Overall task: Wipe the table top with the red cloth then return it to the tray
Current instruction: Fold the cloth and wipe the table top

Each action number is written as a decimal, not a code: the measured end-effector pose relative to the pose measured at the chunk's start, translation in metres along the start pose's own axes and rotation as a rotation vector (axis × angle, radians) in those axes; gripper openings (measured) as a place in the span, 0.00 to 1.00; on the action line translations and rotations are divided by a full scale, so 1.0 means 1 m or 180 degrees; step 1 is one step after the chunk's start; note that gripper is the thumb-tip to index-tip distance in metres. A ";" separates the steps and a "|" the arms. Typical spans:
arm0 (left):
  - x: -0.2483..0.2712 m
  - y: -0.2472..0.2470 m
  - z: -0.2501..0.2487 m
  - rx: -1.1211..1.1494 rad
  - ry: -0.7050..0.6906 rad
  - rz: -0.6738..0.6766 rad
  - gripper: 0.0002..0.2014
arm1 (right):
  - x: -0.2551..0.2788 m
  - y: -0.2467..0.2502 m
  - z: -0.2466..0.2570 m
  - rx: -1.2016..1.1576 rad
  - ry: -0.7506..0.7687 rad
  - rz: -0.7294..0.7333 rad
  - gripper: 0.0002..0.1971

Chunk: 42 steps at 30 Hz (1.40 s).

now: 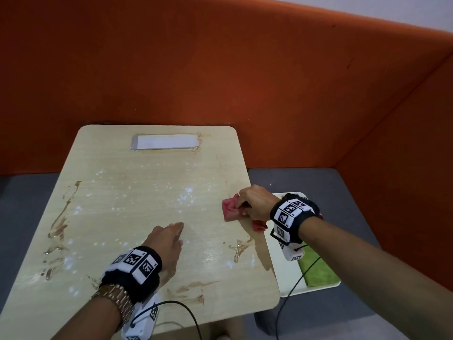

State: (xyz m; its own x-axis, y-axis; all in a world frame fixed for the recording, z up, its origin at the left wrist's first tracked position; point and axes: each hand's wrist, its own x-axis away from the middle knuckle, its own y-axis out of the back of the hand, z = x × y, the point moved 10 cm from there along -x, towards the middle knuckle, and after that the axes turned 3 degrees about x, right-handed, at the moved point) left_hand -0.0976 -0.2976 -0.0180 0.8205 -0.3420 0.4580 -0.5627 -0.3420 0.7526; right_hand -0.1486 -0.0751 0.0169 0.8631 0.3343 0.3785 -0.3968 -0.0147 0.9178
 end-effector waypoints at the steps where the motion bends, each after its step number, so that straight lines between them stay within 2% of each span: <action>1: 0.000 0.000 0.000 0.0004 -0.0005 0.0001 0.23 | -0.001 0.003 -0.002 -0.0077 -0.0054 0.0009 0.13; 4: 0.000 0.001 0.000 0.0001 -0.0028 0.0004 0.23 | -0.005 0.002 -0.008 -0.0205 -0.0127 0.0098 0.34; 5: 0.000 0.001 -0.001 -0.0004 -0.0031 0.0002 0.24 | -0.007 0.000 -0.008 -0.0103 -0.0116 0.0148 0.37; 7: 0.000 0.001 -0.002 -0.0020 -0.0034 -0.0003 0.24 | -0.008 -0.006 -0.008 0.0087 -0.0136 0.0252 0.34; 10: 0.001 0.001 -0.003 -0.0073 -0.0017 0.0004 0.25 | -0.011 -0.006 -0.010 0.0000 -0.0154 0.0254 0.23; 13: 0.000 0.002 -0.004 -0.0156 -0.0023 -0.0020 0.25 | -0.013 0.017 -0.017 -0.0305 -0.0249 -0.0068 0.14; 16: 0.000 0.001 -0.003 -0.0169 0.0013 -0.0008 0.25 | -0.020 0.050 -0.034 -0.0365 -0.0591 -0.0534 0.16; 18: 0.000 0.000 -0.003 -0.0146 0.0020 -0.0028 0.25 | -0.025 0.058 -0.036 -0.0232 -0.0619 -0.0648 0.22; 20: 0.000 0.000 -0.003 -0.0148 0.0003 -0.0043 0.25 | -0.030 0.050 -0.029 -0.0105 -0.0514 -0.0464 0.23; 23: -0.002 -0.002 0.001 -0.0137 0.0041 0.0000 0.25 | -0.030 0.025 -0.018 0.0134 -0.0321 -0.0148 0.19; 32: -0.004 -0.005 0.003 -0.0076 0.0049 0.0031 0.25 | -0.012 0.000 -0.010 0.0328 -0.0098 -0.0066 0.16; 37: 0.000 -0.004 0.006 0.0004 0.0143 0.0068 0.25 | 0.000 -0.004 -0.009 0.0418 -0.0083 -0.0101 0.11; 42: 0.000 -0.002 -0.001 -0.0107 0.0062 0.0119 0.25 | 0.011 -0.008 -0.001 0.0451 0.0020 -0.0035 0.20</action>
State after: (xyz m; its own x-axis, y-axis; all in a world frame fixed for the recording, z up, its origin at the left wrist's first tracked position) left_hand -0.0961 -0.2960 -0.0189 0.8010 -0.3368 0.4950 -0.5896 -0.2995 0.7501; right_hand -0.1361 -0.0702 0.0139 0.8651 0.3411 0.3679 -0.3388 -0.1436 0.9298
